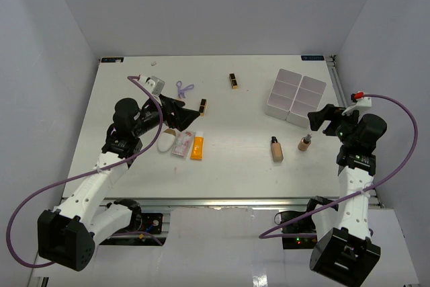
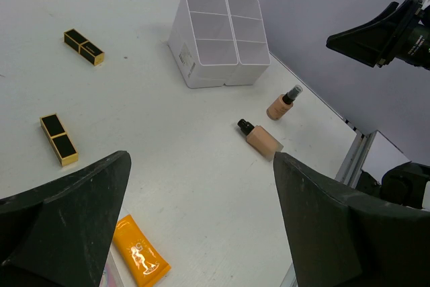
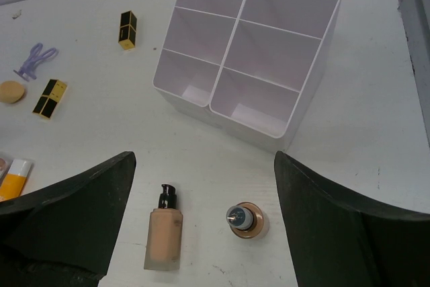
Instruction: Organize the makeup
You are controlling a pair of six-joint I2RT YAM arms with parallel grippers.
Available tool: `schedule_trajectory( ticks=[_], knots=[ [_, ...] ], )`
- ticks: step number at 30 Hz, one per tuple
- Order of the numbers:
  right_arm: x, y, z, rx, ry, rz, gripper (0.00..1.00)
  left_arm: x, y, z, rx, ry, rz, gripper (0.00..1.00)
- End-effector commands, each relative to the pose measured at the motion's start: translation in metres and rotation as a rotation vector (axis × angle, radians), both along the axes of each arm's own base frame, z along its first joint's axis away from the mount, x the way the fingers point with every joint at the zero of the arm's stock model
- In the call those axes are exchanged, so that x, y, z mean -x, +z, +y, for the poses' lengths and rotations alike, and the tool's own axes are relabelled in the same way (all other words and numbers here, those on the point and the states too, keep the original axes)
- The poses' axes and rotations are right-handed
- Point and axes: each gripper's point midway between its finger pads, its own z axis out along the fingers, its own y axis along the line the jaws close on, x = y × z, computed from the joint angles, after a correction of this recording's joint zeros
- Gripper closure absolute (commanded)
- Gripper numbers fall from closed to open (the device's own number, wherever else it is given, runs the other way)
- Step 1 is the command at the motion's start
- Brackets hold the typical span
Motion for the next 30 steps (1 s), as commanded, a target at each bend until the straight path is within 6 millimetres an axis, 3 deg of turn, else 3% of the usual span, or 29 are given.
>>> schedule_trajectory(
  ticks=[1, 10, 16, 19, 20, 21, 25, 28, 30],
  knots=[
    [-0.004, 0.01, -0.001, 0.018, 0.006, -0.048, 0.1, 0.006, 0.005, 0.0, 0.004, -0.014, -0.026, 0.02],
    [0.012, 0.007, 0.034, 0.069, 0.266, -0.099, 0.1, 0.007, 0.005, -0.001, 0.006, -0.017, -0.025, 0.02],
    [0.036, -0.005, 0.059, 0.203, 0.507, -0.155, 0.1, 0.006, 0.002, -0.002, 0.01, -0.023, -0.011, 0.02],
    [0.035, -0.007, 0.048, 0.247, 0.463, -0.088, 0.08, 0.005, -0.005, -0.004, 0.016, -0.031, 0.022, 0.02],
    [0.034, 0.006, 0.041, 0.326, 0.464, -0.082, 0.07, 0.004, -0.007, -0.006, 0.02, -0.031, 0.039, 0.02],
    [0.036, 0.005, 0.034, 0.355, 0.449, -0.02, 0.06, 0.003, -0.008, -0.006, 0.022, -0.03, 0.049, 0.02],
    [0.052, -0.019, 0.006, 0.422, 0.39, 0.25, 0.0, 0.002, -0.008, -0.006, 0.029, -0.022, 0.068, 0.02],
    [0.069, -0.053, 0.002, 0.435, 0.392, 0.389, 0.02, 0.003, -0.006, -0.006, 0.035, -0.026, 0.069, 0.02],
    [0.068, -0.069, -0.003, 0.451, 0.362, 0.418, 0.02, 0.003, -0.006, -0.006, 0.035, -0.025, 0.071, 0.02]
  ],
)
